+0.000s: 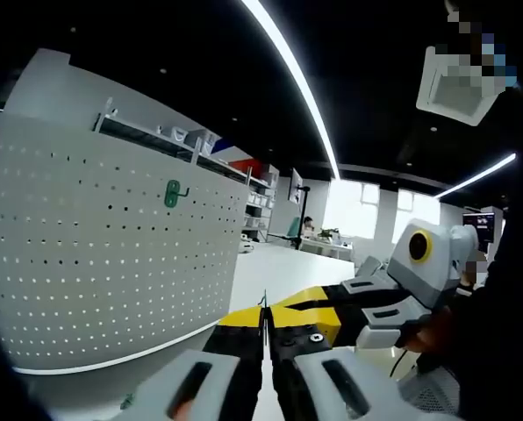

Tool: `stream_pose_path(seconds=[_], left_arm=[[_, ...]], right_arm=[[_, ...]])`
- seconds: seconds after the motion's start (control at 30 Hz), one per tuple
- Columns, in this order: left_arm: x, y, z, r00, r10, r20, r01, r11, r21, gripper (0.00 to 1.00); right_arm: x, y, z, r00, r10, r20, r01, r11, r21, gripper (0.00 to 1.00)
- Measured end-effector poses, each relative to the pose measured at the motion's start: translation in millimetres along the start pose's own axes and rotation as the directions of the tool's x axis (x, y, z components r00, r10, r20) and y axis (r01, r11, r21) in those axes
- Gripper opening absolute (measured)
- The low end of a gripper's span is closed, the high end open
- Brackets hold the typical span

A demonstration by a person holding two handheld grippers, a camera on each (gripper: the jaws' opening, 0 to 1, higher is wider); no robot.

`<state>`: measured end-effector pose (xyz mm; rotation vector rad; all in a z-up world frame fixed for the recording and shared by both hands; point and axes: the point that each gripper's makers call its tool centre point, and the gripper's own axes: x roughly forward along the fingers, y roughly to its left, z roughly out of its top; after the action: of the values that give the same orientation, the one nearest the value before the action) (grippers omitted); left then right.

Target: Insert the hook assembly into the mounting plate slot until the hook locks in place.

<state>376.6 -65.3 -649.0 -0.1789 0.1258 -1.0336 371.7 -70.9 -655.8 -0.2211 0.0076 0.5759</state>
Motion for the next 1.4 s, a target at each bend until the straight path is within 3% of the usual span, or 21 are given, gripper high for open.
stream_pose_path(seconds=[0.37, 0.57, 0.97, 1.4], left_arm=[[-0.7, 0.5, 2.1, 1.0, -0.002, 0.004, 0.002, 1.0, 0.02, 0.02], [-2.1, 1.1, 3.2, 1.0, 0.0, 0.007, 0.0, 1.0, 0.019, 0.14], [-10.8, -3.9, 0.2, 1.0, 0.006, -0.013, -0.005, 0.996, 0.089, 0.37], [-30.1, 4.9, -4.8, 0.994, 0.103, -0.038, -0.094, 0.978, 0.188, 0.51]], right_arm=[[1.0, -1.0, 1.7, 1.0, 0.002, -0.001, -0.002, 1.0, 0.026, 0.01], [0.7, -4.6, 0.8, 1.0, -0.01, -0.005, 0.01, 1.0, 0.03, 0.01], [-1.2, -16.8, 5.0, 0.999, -0.044, 0.003, 0.044, 0.999, 0.029, 0.01], [1.7, -40.9, 10.1, 0.995, -0.096, 0.008, 0.096, 0.995, 0.025, 0.01]])
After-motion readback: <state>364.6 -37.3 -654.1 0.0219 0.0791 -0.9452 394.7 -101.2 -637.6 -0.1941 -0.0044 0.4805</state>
